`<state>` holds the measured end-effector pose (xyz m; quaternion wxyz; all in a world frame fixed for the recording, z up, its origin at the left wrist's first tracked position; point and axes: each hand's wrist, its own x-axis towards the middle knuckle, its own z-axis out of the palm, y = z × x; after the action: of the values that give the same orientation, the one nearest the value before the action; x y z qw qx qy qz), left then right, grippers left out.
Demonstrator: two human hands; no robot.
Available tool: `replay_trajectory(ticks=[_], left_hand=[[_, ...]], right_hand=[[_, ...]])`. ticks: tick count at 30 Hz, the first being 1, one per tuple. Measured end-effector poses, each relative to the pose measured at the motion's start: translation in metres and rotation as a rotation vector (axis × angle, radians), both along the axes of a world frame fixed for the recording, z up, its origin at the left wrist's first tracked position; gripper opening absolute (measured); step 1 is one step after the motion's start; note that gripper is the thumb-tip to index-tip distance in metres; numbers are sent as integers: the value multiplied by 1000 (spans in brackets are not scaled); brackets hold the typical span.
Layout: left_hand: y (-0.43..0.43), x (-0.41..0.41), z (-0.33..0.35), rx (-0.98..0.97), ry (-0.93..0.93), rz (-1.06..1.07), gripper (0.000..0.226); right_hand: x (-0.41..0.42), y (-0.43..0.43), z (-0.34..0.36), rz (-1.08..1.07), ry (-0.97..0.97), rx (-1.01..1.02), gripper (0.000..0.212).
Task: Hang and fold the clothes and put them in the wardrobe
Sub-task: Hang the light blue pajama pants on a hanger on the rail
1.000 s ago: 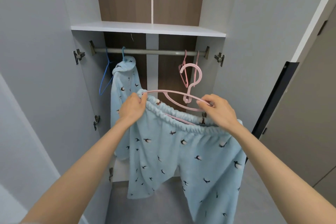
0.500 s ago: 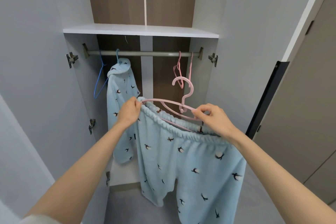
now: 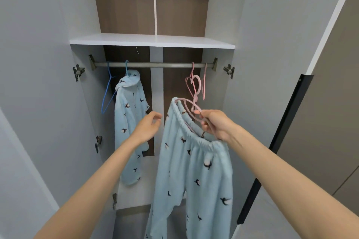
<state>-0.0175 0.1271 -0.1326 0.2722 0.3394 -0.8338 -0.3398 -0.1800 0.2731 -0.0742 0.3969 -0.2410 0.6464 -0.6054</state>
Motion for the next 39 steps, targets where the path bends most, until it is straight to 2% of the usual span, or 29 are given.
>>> replay_trajectory(ticks=[3,6,7,9,12,13,15,19,22,27,33,39], left_hand=[[0,4,12,-17,5,-40,26],[2,8,23,10,9,-122,19],[4,10,26,20,11,-151,20],[6,14,31,46,3,-200,33],[9,18,35,47,-119,-249,68],[9,18,33,8,-172,-240,71],[4,20,29,-97,-237,-191,59],[-6,26,26,-227,-213,-147,30],[-14,28,27,-272,-206,-121,28],[-35,24,20,-237,-247,-115,28],[-51,9,6,-234,-223,-57,30],[-72,-18,10,-136,-156,-34,27]], right_hand=[[5,-21,13,60,-173,-9,18],[6,-44,15,114,-216,67,9],[8,-51,14,121,-209,98,12],[12,-64,11,120,-150,140,19],[19,-79,6,150,-140,109,4],[21,-83,4,154,-171,75,6],[21,-92,2,138,-223,17,15],[23,-111,0,83,-227,-50,23],[26,-127,-6,39,-264,-128,26],[21,-153,-12,32,-331,-207,24],[-3,-182,-15,59,-365,-184,20],[-37,-209,-15,108,-304,-146,11]])
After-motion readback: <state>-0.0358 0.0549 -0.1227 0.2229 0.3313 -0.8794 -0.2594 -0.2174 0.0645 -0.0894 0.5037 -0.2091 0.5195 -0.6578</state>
